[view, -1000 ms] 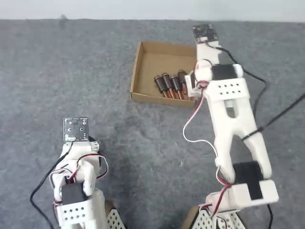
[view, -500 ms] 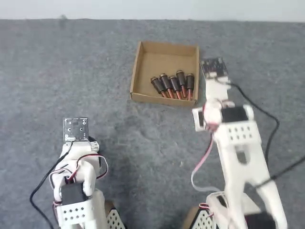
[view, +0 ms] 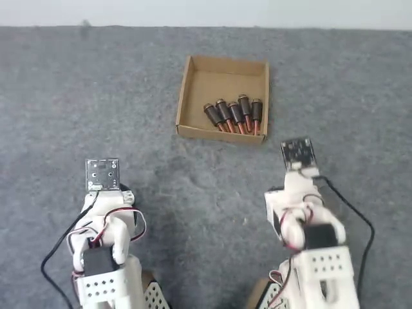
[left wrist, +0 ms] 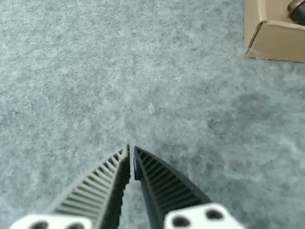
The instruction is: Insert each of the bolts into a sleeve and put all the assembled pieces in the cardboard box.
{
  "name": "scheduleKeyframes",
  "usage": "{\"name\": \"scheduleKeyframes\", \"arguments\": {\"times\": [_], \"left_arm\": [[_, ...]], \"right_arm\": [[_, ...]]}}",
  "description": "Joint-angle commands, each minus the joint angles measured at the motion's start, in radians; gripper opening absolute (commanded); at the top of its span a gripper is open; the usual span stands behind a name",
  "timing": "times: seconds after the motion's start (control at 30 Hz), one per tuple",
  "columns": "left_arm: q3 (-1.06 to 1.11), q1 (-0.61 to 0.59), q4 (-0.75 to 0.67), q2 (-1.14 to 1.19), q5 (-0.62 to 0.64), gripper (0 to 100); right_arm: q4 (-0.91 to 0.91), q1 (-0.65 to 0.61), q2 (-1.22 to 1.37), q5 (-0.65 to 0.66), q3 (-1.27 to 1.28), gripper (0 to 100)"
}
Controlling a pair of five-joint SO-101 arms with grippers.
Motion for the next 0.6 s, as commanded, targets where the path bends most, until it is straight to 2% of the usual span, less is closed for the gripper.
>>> {"name": "scheduleKeyframes", "arguments": {"times": [0.0,0.1,0.2,0.33,0.57], "left_arm": [[-0.01,0.002,-0.002,-0.018,-0.009,1],[-0.01,0.002,-0.002,-0.018,-0.009,1],[-0.01,0.002,-0.002,-0.018,-0.009,1],[-0.01,0.002,-0.002,-0.018,-0.009,1],[-0.01,0.011,0.005,-0.018,-0.009,1]], "right_arm": [[-0.008,0.01,-0.208,0.009,0.109,0.7],[0.018,0.008,-0.357,0.009,0.233,0.7],[0.13,0.01,-0.476,0.008,0.269,0.7],[0.154,0.001,-0.444,-0.005,0.27,0.8],[0.305,0.008,-0.461,-0.16,0.27,0.9]]}}
